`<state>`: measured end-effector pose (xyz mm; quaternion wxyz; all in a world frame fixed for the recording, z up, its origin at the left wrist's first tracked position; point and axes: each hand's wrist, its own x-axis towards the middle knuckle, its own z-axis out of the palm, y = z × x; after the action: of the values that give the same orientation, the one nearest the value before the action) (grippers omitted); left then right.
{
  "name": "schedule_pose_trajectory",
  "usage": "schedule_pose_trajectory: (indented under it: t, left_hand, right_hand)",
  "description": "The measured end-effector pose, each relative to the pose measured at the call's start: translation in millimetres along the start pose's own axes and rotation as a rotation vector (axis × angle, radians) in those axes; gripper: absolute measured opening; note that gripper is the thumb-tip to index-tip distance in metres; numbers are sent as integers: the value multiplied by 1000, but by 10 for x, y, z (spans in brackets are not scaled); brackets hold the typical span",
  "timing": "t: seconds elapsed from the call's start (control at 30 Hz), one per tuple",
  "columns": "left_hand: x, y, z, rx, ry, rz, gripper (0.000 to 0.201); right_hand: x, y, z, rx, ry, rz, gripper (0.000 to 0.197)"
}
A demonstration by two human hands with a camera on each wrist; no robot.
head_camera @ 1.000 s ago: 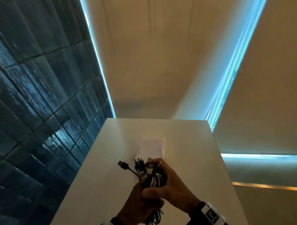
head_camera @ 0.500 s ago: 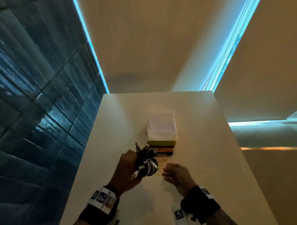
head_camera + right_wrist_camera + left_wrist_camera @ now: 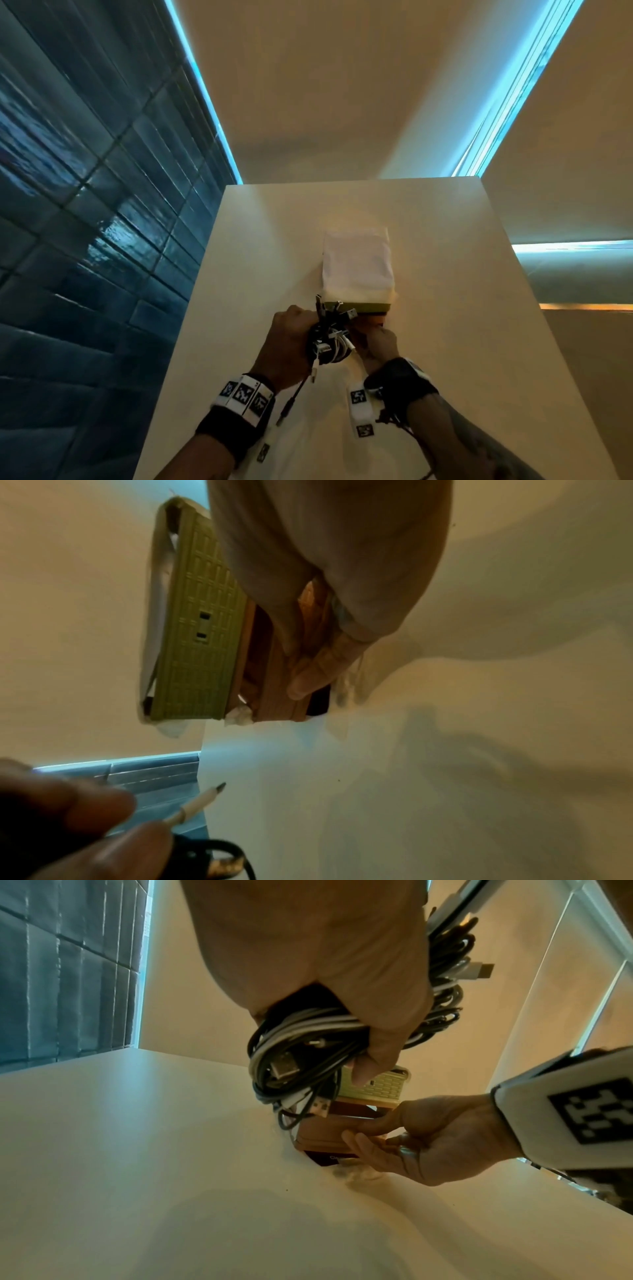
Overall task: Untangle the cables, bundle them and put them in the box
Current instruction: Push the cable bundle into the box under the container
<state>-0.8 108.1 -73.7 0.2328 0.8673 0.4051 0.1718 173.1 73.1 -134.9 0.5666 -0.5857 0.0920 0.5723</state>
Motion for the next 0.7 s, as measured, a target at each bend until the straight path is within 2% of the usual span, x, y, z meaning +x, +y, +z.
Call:
schedule_pose_trajectory:
  t: [0.1,0.2,0.27,0.33,0.47,0.57,0.7]
  left_hand:
    - [-30,6,53,24,9,13,26]
    - [-65,-21,107,5,-10,1,28]
    - [-96,-25,139,8,-42,5,23]
    - [-111,-60,178,-1,-75,19,15]
    - [-167,-101,232,-2,-101,21,19]
    - [-211,-34,198,-7,-76,77,20]
    - [-248,97,146,-18,-6,185,31]
  right_hand:
    - [-92,62,-76,-68,-3,-27,7]
    - [-179,174,-207,-115,-73,-20,17]
    - [-238,282,-294,-99,-85,-12,20]
    - [-313,396,-367,-47,-60,-3,13]
    - [-455,587,-478,-4,-62,14,11]
    - [-534,700,-543,-22,-66,13,11]
    - [-586,790,-580,-30,-52,-5,13]
